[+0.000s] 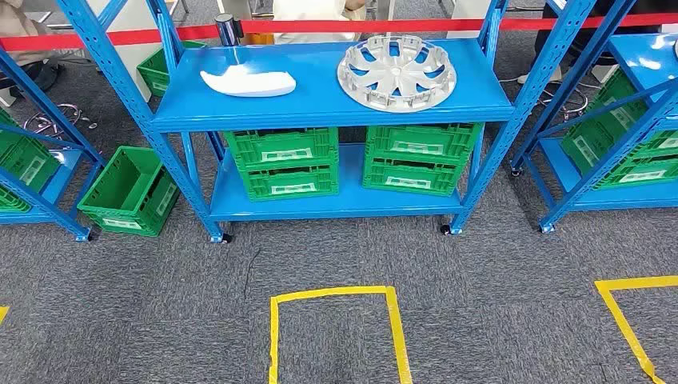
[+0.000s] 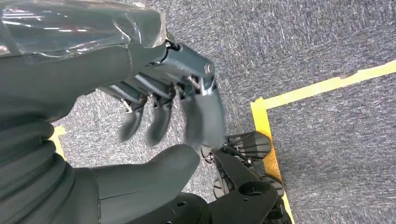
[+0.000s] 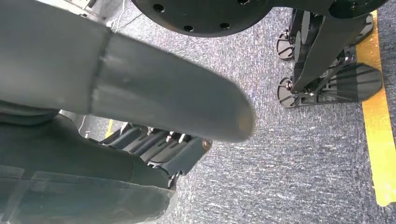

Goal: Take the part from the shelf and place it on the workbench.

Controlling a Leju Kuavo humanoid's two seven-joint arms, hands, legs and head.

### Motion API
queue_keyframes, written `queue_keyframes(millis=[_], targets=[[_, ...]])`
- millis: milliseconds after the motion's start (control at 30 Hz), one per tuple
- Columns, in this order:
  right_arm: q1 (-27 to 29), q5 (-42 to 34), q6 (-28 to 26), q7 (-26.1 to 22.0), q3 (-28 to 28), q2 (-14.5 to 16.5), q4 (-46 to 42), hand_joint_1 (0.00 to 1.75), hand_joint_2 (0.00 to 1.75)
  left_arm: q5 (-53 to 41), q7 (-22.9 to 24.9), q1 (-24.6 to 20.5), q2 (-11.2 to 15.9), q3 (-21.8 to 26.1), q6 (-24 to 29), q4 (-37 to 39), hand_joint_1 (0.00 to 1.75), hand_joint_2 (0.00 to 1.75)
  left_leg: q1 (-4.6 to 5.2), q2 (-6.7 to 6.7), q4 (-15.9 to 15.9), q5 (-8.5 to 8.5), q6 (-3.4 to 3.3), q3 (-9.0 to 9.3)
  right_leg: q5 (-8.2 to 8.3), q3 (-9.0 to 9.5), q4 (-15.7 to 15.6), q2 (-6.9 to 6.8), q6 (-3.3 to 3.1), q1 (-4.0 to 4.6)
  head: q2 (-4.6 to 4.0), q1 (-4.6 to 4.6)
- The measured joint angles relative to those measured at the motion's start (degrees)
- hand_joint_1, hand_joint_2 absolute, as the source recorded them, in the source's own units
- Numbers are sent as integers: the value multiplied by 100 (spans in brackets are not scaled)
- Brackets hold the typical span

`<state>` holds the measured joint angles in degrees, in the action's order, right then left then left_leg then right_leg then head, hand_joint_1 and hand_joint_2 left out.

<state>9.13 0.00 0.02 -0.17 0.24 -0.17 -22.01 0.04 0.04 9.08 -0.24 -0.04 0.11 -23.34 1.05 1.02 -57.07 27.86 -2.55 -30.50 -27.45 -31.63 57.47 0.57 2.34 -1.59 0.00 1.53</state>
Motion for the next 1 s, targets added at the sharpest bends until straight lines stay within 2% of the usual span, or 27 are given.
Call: queue_keyframes(millis=[100,167,300,367,967,1000], targets=[[0,0,0,0,0,0,0,0,0,0,0,0,0,0,0,0,0,175,0,0,0,0,0,0,0,0,0,0,0,0,0,0],[0,0,0,0,0,0,0,0,87,0,0,0,0,0,0,0,0,175,0,0,0,0,0,0,0,0,0,0,0,0,0,0],[0,0,0,0,0,0,0,0,87,0,0,0,0,0,0,0,0,175,0,0,0,0,0,0,0,0,0,0,0,0,0,0],[0,0,0,0,0,0,0,0,175,0,0,0,0,0,0,0,0,175,0,0,0,0,0,0,0,0,0,0,0,0,0,0],[-44,-34,-31,13,-10,0,8,0,175,29,-4,-32,5,22,23,10,0,175,0,0,0,-1,0,2,1,-2,0,0,-1,0,0,0],[-85,-76,-72,32,-26,0,20,0,131,67,-11,-70,10,52,50,23,0,175,0,0,0,-1,0,3,2,-3,0,0,-3,0,0,0]])
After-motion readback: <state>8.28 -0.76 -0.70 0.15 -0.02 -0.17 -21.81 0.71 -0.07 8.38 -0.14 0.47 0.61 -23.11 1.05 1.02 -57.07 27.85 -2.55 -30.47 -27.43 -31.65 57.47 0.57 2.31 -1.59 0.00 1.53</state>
